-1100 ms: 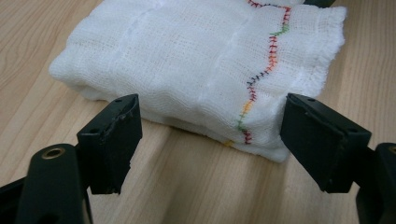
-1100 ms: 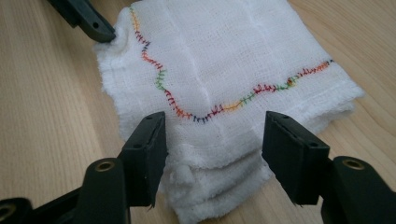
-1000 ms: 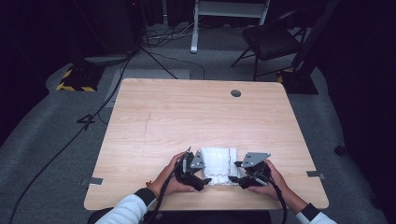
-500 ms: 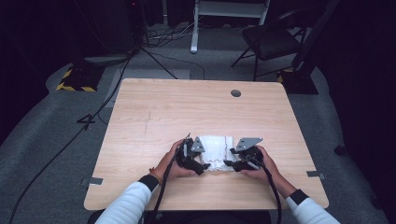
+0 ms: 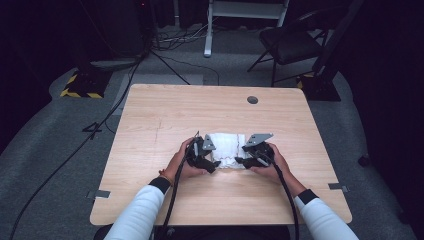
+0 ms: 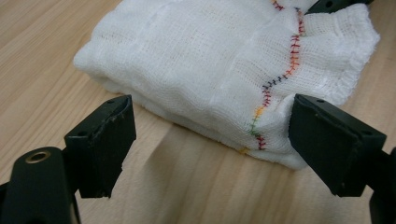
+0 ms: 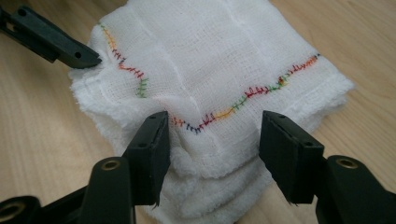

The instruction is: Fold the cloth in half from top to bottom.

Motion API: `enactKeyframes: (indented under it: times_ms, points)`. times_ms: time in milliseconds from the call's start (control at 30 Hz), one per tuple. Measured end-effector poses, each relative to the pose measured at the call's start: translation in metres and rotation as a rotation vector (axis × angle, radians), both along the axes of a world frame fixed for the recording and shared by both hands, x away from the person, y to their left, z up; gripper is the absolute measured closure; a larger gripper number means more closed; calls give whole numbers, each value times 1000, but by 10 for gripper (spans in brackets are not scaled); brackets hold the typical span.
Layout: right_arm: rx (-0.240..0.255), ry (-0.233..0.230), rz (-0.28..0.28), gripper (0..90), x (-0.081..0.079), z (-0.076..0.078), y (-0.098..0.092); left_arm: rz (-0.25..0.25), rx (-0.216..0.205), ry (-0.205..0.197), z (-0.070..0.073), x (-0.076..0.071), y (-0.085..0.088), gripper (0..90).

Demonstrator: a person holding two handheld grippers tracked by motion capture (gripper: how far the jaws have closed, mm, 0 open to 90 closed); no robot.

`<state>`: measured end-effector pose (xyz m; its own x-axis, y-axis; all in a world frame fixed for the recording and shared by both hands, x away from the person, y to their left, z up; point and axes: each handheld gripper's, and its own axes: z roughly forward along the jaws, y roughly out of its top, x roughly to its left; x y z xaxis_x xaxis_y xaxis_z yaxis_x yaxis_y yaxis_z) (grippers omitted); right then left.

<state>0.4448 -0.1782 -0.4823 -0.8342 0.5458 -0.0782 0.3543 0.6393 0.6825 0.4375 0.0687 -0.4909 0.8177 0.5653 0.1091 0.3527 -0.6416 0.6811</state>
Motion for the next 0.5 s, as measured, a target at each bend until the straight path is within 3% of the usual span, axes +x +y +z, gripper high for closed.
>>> enactKeyframes:
  times_ms: [500]
  points:
    - [11, -13, -27, 428, 18, -2, 16, 62, -9, 18, 0, 11, 13, 158]
